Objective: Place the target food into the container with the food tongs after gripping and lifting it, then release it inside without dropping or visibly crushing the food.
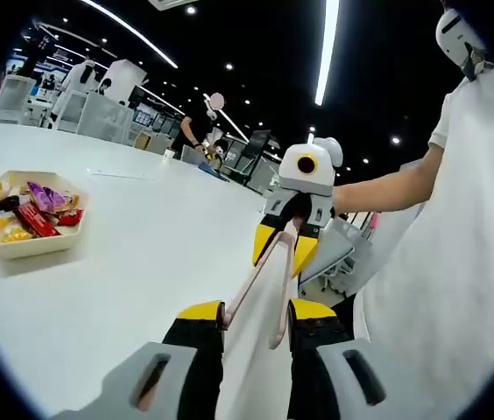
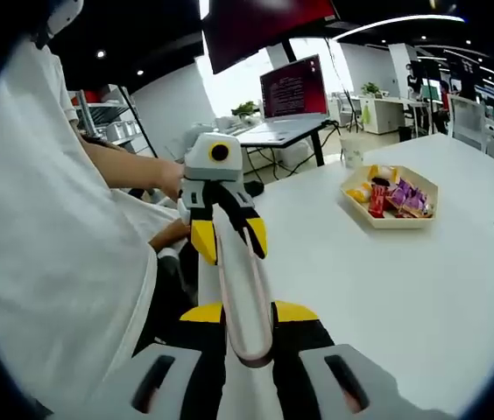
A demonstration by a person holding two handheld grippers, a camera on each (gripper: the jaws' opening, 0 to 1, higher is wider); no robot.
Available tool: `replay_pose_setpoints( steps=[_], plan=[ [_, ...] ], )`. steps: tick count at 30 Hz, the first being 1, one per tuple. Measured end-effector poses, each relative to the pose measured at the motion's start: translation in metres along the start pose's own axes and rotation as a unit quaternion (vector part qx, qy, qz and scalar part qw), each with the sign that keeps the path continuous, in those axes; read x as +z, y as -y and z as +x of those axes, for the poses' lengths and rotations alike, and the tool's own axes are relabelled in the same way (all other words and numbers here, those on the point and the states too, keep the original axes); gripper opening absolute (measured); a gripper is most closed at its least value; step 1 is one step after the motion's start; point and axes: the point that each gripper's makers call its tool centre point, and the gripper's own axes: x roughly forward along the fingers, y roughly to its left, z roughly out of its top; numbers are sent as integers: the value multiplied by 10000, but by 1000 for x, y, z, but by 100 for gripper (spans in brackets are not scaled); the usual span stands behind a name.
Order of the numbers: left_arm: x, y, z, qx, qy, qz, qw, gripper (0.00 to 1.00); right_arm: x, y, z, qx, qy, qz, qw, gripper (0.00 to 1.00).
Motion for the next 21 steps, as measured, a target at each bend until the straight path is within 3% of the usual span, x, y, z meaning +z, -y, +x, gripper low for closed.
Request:
replay_pose_setpoints(
  steps=[21],
  plan=[
    [-14, -2, 12, 349, -352, -200, 9986, 28, -20, 4, -1, 29, 157, 116, 9998, 18]
  ],
)
